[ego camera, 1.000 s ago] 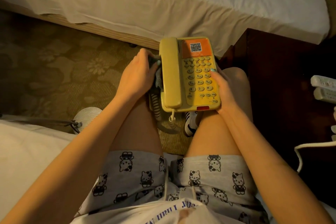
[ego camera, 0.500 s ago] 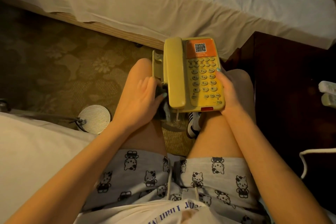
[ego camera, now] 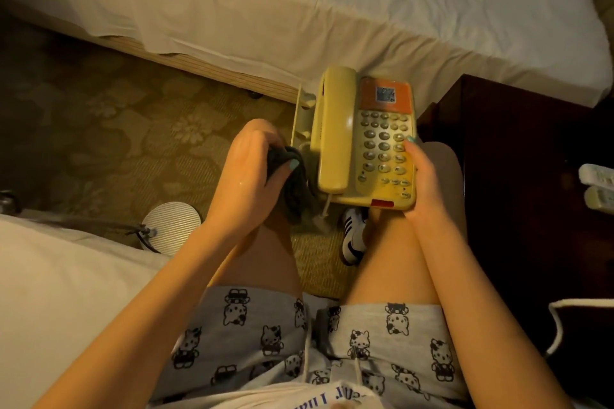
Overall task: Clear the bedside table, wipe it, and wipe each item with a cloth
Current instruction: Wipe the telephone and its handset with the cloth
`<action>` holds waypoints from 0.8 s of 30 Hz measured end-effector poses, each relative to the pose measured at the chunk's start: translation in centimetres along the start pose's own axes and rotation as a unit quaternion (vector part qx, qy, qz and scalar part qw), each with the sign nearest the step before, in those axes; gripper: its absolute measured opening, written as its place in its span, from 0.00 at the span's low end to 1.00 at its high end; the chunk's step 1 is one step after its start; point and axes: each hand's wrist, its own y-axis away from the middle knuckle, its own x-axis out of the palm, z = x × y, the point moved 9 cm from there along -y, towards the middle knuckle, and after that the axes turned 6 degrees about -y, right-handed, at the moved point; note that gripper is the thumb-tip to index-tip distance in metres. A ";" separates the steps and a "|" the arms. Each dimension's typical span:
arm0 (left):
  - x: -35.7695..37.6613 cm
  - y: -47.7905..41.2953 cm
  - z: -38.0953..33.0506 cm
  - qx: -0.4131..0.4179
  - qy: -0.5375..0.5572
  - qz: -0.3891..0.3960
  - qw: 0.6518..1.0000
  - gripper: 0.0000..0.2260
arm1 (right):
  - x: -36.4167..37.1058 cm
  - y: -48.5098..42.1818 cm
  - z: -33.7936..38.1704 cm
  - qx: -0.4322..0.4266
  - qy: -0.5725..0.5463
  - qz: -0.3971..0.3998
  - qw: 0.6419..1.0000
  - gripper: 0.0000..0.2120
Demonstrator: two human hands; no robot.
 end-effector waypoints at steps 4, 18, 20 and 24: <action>1.3 -1.6 -0.6 0.009 -0.116 0.035 0.993 0.14 | -1.1 0.3 0.4 0.000 0.003 0.003 1.000 0.18; 6.4 -0.3 3.0 -0.268 0.075 -0.032 0.960 0.15 | -1.5 -0.4 1.2 -0.051 0.002 -0.021 0.998 0.38; 6.6 0.0 3.5 -0.279 0.101 -0.035 0.955 0.17 | -1.5 -0.6 1.1 -0.051 -0.009 -0.025 0.998 0.31; 6.7 0.5 3.4 -0.286 0.138 -0.035 0.948 0.14 | -1.8 -0.8 0.9 -0.060 -0.025 -0.031 0.997 0.28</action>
